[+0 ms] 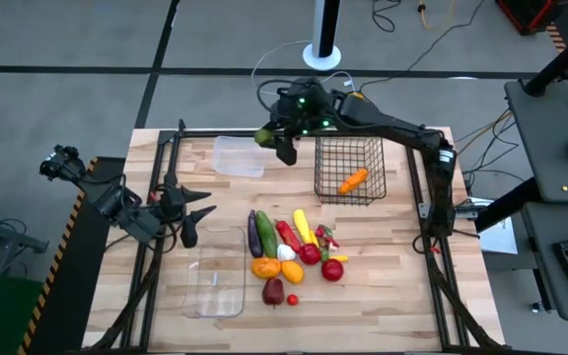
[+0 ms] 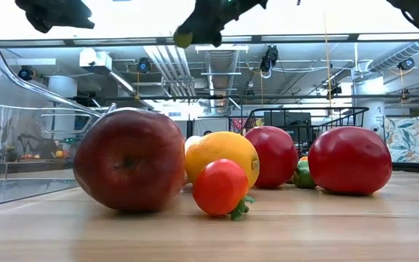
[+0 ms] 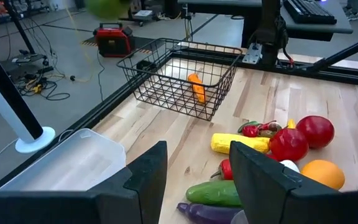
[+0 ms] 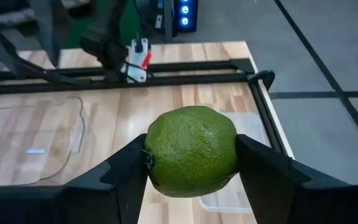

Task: Sort produce into baskets
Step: Put the green lemon into the transparent bin

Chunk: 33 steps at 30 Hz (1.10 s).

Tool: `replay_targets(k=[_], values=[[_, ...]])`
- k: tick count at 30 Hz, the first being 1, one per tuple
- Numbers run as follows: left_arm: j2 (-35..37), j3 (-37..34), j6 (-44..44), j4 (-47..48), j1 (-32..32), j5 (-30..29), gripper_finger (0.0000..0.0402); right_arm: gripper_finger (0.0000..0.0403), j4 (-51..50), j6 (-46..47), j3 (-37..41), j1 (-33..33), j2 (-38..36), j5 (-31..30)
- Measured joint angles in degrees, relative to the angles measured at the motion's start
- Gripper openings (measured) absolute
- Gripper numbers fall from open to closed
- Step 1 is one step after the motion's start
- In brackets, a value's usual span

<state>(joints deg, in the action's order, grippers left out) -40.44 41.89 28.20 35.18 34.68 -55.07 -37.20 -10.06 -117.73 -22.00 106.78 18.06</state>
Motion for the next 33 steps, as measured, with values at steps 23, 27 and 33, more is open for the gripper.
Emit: replay_targets(k=[23, 27, 33], values=[[-0.4, -0.4, 1.4, -0.1, 0.0, 0.0, 0.0158, 0.0215, -1.1, -0.5, 4.0, 2.6, -0.6, 1.9], [-1.2, -0.4, 1.4, -1.5, 0.0, 0.3, 0.0158, 0.0215, -3.1, -1.6, 6.1, 6.6, -0.6, 2.0], [-5.8, -0.5, -1.0, -9.4, 0.0, 4.1, 0.0158, 0.0215, -2.2, -3.6, 10.6, 15.5, -0.9, 2.0]])
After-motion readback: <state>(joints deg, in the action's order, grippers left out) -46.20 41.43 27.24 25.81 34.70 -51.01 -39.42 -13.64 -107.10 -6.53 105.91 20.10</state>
